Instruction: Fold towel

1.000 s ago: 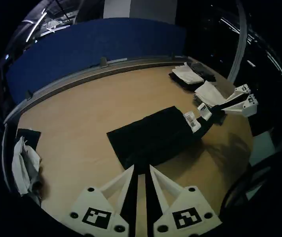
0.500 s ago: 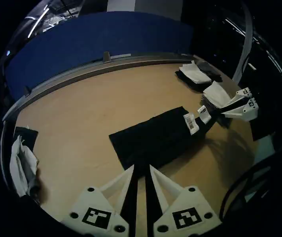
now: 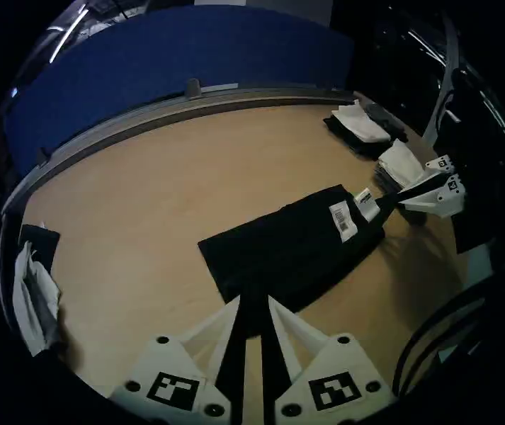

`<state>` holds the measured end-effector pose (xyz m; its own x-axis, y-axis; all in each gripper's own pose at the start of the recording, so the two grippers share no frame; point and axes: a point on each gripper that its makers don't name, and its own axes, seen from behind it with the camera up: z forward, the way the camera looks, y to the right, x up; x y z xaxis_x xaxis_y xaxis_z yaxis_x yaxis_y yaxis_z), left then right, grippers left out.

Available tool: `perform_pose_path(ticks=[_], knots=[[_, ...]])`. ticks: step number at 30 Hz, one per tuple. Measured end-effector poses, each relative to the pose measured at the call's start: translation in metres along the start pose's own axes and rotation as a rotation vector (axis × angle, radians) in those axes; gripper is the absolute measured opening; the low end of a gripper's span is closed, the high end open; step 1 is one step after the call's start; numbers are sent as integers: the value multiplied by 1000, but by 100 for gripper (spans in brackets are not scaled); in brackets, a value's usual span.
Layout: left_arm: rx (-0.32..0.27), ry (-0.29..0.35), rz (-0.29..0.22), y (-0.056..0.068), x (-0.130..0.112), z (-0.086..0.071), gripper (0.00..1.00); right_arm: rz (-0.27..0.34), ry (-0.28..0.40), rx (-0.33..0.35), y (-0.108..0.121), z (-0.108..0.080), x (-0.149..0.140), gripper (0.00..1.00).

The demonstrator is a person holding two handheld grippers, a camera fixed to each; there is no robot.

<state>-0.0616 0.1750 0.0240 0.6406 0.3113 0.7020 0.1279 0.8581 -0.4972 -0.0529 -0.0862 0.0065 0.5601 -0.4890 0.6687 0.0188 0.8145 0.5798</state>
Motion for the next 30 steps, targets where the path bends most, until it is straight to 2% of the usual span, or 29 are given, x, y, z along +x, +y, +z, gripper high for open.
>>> perform_pose_path(ticks=[8, 21, 30], knots=[[-4, -30, -1, -8, -7, 18, 11, 22, -30, 1, 2, 14, 0, 11], [-22, -59, -29, -22, -13, 46, 11, 62, -68, -10, 11, 37, 0, 11], [-23, -74, -20, -28, -12, 57, 11, 77, -84, -24, 13, 48, -2, 11]])
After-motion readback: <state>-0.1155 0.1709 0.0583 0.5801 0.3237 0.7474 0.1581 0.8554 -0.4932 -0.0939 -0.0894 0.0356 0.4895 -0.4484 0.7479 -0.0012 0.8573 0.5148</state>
